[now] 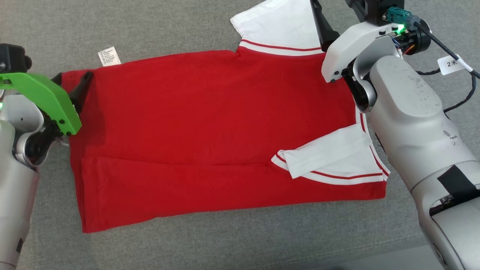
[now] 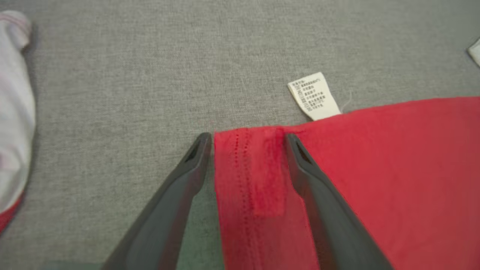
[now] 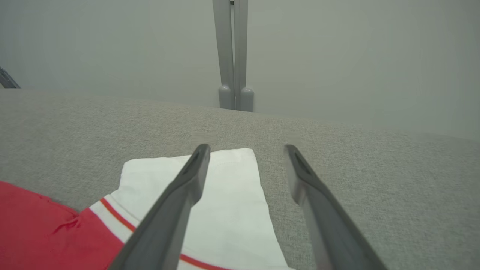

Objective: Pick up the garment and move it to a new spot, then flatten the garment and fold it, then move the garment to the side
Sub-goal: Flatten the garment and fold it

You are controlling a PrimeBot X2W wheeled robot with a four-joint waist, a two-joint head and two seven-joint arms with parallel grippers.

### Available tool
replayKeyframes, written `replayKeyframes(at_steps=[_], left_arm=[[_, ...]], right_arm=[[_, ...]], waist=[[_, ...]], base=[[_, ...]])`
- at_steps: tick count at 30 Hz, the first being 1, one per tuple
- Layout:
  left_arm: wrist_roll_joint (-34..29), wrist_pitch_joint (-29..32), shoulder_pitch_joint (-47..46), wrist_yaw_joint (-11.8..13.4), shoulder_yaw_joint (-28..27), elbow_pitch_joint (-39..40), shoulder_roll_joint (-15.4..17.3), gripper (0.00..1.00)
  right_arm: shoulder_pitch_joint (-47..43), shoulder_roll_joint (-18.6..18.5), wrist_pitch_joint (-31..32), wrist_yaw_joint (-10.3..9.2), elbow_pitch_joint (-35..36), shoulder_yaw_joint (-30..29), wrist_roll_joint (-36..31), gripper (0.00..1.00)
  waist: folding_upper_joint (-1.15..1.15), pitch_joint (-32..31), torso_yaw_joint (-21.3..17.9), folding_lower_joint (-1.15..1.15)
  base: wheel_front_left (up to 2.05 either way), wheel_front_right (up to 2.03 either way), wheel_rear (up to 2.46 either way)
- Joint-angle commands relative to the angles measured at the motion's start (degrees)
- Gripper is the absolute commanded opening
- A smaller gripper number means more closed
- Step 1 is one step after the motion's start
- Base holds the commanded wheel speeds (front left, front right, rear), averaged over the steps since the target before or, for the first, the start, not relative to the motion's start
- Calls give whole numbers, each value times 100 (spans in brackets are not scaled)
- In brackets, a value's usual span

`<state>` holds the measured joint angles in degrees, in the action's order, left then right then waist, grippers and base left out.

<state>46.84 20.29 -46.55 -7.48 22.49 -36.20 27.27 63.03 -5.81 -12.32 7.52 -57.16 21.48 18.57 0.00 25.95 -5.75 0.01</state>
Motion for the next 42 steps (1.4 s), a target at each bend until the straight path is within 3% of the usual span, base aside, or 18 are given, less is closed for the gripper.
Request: replayKeyframes(at_steps=[1, 14, 15, 16, 17, 18, 29, 42], left_arm=[[-28, 141, -129, 0, 75, -106, 67, 100], [783, 1215, -233, 1, 355, -394, -69, 100], [797, 1247, -241, 1, 374, -386, -50, 77], [808, 1269, -243, 1, 384, -374, -47, 47], [844, 1278, -235, 1, 382, -381, -54, 5], [845, 1307, -215, 1, 421, -360, -50, 0], [774, 583, -251, 1, 664, 234, 46, 0], [644, 94, -461, 1, 1169, 1009, -23, 0]], right_arm=[[95, 13, -58, -6, -75, 63, 90, 100], [288, -10, -232, -6, -516, 596, 622, 100], [297, -23, -241, -6, -543, 638, 664, 100], [305, -37, -240, -6, -561, 663, 695, 100], [315, -47, -245, -6, -585, 698, 746, 100], [320, -52, -249, -6, -611, 727, 783, 100], [668, -311, 60, -6, -1026, 1074, 1099, 100], [1779, -622, 2033, -6, -1548, 1387, 1277, 100]], waist=[[0, 37, -9, -1], [0, 38, -51, -1], [0, 31, -47, -1], [0, 25, -36, -1], [0, 19, -22, -1], [0, 15, -11, -1], [0, 104, 347, -1], [0, 576, 955, -1]], base=[[0, 0, 0], [0, 0, 0], [0, 0, 0], [0, 0, 0], [0, 0, 0], [0, 0, 0], [0, 0, 0], [0, 0, 0]])
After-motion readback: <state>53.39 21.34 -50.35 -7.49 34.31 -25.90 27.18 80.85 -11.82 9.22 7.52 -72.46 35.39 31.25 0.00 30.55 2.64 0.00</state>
